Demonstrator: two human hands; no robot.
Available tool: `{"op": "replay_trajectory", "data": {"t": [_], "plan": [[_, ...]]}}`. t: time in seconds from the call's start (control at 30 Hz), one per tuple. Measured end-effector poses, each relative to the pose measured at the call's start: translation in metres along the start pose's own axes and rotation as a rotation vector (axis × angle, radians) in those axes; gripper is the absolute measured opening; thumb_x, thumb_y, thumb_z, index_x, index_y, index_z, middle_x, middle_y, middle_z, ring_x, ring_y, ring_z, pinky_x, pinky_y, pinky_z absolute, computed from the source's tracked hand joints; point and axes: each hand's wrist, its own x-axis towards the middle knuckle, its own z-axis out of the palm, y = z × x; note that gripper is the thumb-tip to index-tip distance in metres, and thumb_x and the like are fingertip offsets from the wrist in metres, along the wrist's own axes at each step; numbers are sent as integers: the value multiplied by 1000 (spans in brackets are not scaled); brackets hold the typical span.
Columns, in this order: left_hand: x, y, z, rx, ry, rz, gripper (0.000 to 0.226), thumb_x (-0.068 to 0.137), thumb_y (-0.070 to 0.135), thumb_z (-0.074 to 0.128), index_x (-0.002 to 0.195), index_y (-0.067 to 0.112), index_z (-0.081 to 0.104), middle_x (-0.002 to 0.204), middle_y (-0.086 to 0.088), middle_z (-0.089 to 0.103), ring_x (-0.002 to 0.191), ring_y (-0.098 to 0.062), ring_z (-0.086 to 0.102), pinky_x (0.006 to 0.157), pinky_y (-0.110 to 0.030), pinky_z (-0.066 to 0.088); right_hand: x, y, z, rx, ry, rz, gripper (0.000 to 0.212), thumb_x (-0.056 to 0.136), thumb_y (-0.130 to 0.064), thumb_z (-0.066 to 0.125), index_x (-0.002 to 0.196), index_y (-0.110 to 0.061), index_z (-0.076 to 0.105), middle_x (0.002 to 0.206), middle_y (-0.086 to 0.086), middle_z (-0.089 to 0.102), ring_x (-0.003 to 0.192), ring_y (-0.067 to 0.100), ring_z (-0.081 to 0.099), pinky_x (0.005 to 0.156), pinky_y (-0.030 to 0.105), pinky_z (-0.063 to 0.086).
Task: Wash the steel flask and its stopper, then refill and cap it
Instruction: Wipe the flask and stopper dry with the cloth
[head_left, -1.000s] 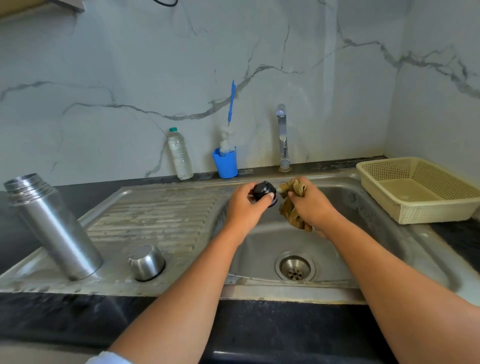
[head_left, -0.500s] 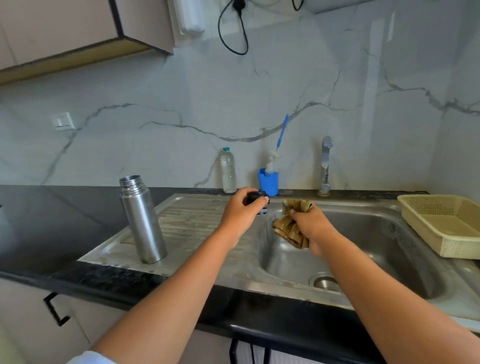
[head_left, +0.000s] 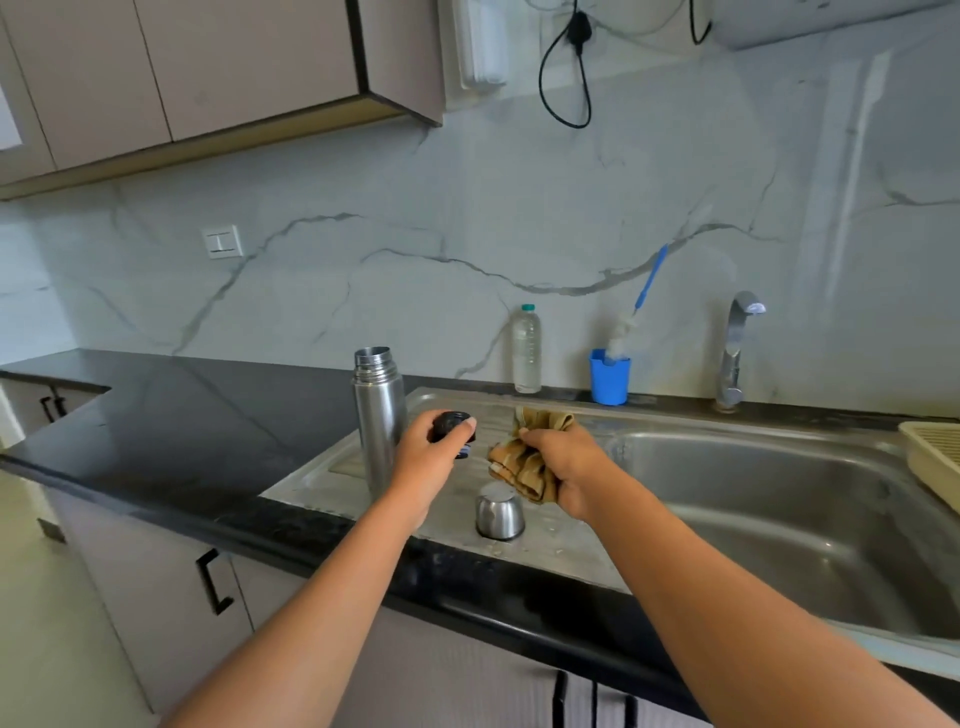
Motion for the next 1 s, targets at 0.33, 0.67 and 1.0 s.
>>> {"op": "replay_trajectory", "data": {"t": [0.33, 0.67, 1.0], "plan": [[3, -30, -15, 394, 31, 24, 48, 81, 28, 87, 118, 19, 58, 115, 2, 61, 104, -19, 62, 81, -29, 49, 11, 13, 23, -75, 40, -13, 13, 103, -7, 57, 115, -11, 60, 75, 10, 77, 62, 21, 76, 49, 32, 60], [-5, -29, -10, 631, -43, 40, 54, 86, 39, 83, 129, 18, 59, 123, -3, 62, 107, -21, 61, 79, -31, 49, 22, 20, 20, -126, 83, -32, 8, 103, -10, 59, 108, -15, 61, 101, 14, 76, 88, 26, 77, 66, 35, 64], [-6, -29, -7, 649, -55, 58, 55, 88, 39, 82, 133, 13, 64, 130, -6, 65, 118, -23, 61, 90, -32, 51, 26, 23, 9, -102, 96, 2, 16, 102, -11, 60, 117, -15, 61, 104, 14, 76, 84, 25, 78, 66, 37, 64]]}}
